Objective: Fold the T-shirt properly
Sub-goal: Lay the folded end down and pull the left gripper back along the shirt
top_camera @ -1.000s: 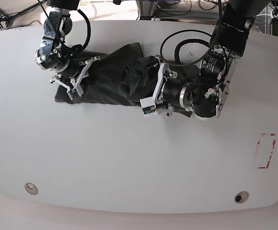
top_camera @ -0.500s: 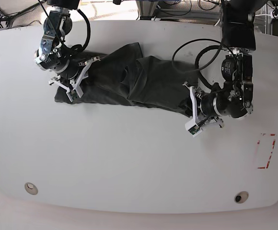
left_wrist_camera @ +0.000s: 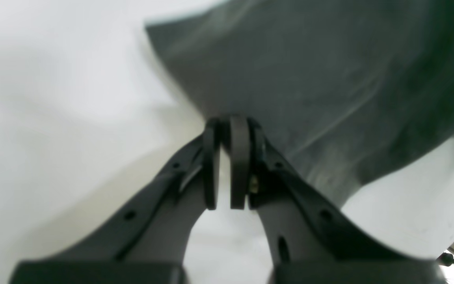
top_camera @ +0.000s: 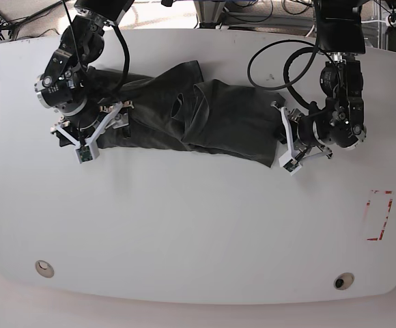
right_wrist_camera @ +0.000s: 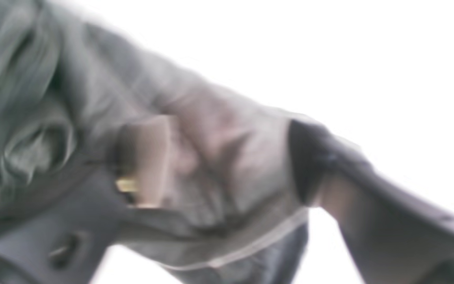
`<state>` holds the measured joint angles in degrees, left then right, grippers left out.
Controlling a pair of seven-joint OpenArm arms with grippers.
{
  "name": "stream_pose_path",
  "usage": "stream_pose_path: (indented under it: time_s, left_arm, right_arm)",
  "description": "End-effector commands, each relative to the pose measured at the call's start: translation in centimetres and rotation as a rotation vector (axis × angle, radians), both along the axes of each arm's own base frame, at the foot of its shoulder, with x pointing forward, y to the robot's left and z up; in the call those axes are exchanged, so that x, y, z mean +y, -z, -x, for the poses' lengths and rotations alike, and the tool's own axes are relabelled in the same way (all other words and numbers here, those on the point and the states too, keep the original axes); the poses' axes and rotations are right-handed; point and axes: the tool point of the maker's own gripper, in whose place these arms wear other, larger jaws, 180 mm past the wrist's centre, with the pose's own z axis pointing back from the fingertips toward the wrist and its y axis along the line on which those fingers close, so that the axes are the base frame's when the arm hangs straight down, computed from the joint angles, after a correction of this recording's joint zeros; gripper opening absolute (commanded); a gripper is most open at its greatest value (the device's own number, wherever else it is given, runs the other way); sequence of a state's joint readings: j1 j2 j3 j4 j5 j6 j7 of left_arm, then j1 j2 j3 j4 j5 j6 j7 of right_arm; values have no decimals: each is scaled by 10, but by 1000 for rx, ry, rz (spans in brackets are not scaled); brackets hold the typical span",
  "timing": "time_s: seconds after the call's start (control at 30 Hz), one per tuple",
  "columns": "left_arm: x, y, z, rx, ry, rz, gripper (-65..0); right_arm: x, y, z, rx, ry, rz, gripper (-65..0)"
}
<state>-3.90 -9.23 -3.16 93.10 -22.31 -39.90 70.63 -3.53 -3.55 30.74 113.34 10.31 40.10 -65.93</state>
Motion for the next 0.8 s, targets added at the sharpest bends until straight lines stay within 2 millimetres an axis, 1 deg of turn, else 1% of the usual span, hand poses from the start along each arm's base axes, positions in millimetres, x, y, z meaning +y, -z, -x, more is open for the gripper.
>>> stream_pose_path:
  time_s: [0.0,0.03,0.13,0.23,0.3,0.47,0.53,0.6,0.77]
  left_arm:
    - [6,-9,-5,-34,-9,14,-610]
    - [11,-6,-2,-26,-14,5,-608]
    - [21,1,2,1,-22,-12,-608]
    - [25,11,5,36,-34,-11,-608]
    - [32,17,8,59,-44,-19,-608]
    - [35,28,13,103,-59,-14,-608]
    - [36,29,13,107,-60,-13,-608]
    - [35,29,13,106,-60,-13,-608]
    - [35,30,13,109,-59,-13,-608]
  right_arm:
    - [-28,-15,-6,-33,109,-1,-40]
    - [-40,-16,-4,-30,160,-19,-32]
    - [-63,-13,4,-1,259,-94,-30]
    - [-86,-12,12,8,324,-155,-30]
    - [-96,-8,16,11,341,-194,-30]
    - [-107,6,19,14,355,-301,-30]
    - [-108,14,22,27,358,-339,-30]
    - [-106,25,28,47,359,-385,-30]
    - [-90,46,37,83,346,-506,-30]
